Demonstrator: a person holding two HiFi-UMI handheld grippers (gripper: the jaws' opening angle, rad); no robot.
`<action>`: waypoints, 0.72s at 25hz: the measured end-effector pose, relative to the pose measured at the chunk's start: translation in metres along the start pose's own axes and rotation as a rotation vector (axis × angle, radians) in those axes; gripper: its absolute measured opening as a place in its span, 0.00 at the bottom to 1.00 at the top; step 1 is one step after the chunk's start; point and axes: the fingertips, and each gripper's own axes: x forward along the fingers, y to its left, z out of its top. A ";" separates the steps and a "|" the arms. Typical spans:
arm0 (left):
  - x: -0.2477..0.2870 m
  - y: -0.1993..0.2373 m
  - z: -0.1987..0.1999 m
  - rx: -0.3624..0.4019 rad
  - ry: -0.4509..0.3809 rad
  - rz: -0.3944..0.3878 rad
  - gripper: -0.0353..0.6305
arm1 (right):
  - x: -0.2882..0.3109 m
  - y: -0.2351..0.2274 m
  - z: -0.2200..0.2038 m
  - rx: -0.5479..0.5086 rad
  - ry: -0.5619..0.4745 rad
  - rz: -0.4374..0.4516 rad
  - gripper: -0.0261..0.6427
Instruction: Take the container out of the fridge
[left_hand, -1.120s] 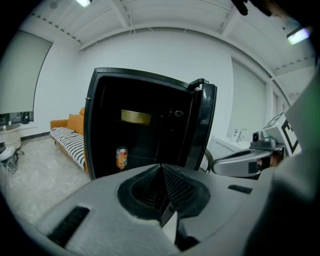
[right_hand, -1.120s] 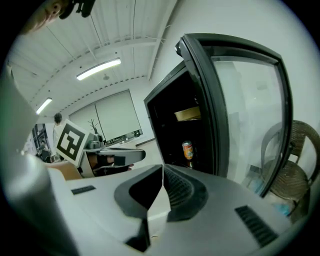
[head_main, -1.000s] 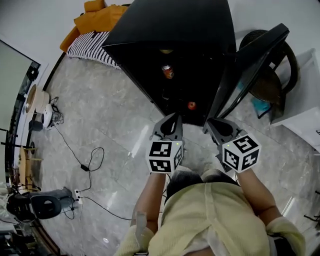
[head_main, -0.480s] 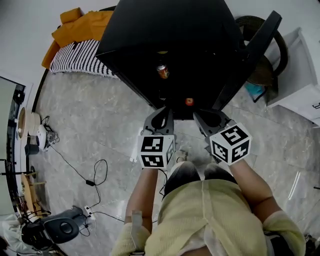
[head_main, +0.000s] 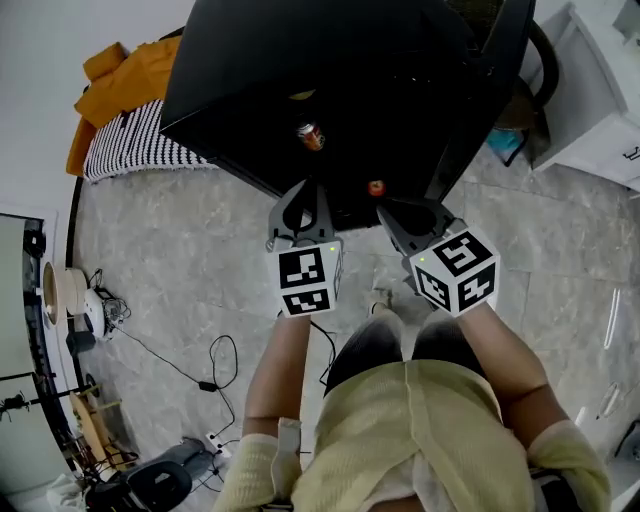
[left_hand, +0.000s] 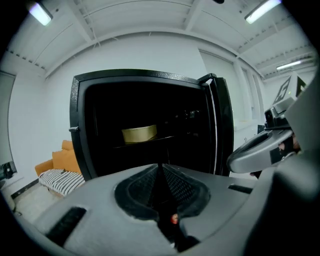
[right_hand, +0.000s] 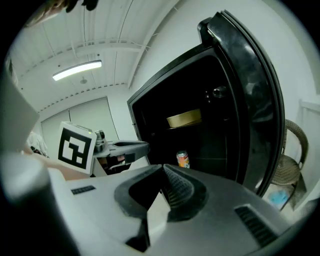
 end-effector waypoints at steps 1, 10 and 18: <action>0.005 0.002 0.002 0.019 0.001 -0.007 0.09 | 0.002 -0.001 0.000 0.002 -0.004 -0.009 0.08; 0.028 0.018 0.018 0.095 -0.035 -0.021 0.09 | 0.007 -0.004 0.004 -0.001 -0.058 -0.088 0.08; 0.040 0.023 0.036 0.189 -0.069 -0.013 0.09 | 0.014 -0.005 0.016 -0.035 -0.087 -0.109 0.08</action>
